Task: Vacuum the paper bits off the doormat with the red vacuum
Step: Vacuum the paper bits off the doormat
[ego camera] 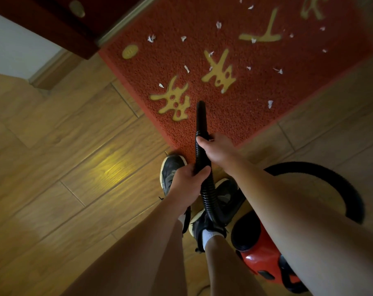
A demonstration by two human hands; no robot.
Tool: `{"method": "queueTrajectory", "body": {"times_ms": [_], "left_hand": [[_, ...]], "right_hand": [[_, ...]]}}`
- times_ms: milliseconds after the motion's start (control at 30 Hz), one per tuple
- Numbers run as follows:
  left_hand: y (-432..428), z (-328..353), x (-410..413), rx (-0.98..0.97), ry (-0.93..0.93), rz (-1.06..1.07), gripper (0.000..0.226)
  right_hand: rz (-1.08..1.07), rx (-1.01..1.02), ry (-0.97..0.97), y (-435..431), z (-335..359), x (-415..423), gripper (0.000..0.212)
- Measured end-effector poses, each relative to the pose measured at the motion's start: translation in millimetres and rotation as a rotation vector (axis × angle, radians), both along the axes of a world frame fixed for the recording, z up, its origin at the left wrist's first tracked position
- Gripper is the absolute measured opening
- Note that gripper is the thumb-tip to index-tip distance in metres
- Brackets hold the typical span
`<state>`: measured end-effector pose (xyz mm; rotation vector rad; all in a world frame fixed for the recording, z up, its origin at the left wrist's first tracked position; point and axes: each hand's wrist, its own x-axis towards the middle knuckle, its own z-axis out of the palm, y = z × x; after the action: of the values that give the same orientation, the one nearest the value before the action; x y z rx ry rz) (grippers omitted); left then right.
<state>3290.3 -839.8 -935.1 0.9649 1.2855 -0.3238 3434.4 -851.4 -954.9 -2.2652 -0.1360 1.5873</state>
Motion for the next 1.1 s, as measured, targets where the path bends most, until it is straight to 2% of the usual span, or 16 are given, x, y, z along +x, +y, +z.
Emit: {"method": "queueTrajectory", "body": {"times_ms": [233,400,467,600,700,933,1100], "left_hand": [[26,0,2,-0.022,-0.002,0.044,0.039],[49,-1,4,-0.028,0.011,0.081,0.041],[59,-1,4,-0.019,0.014,0.085,0.044],[71,0,7,-0.027,0.022,0.139,0.031],[76,-1,10,-0.041,0.007,0.204,0.030],[78,-3,18,-0.032,0.004,0.269,0.036],[79,-3,23,-0.016,0.023,0.298,0.032]], "right_hand": [[0.033,0.009,0.002,35,3,1,0.041],[0.080,0.037,0.050,66,13,8,0.012],[0.088,0.060,0.056,76,16,10,0.007],[0.097,0.079,0.045,87,9,9,0.031],[0.100,0.088,0.043,92,3,9,0.039],[0.236,0.100,0.044,104,-3,17,0.034],[0.318,0.088,0.043,109,-6,22,0.035]]}}
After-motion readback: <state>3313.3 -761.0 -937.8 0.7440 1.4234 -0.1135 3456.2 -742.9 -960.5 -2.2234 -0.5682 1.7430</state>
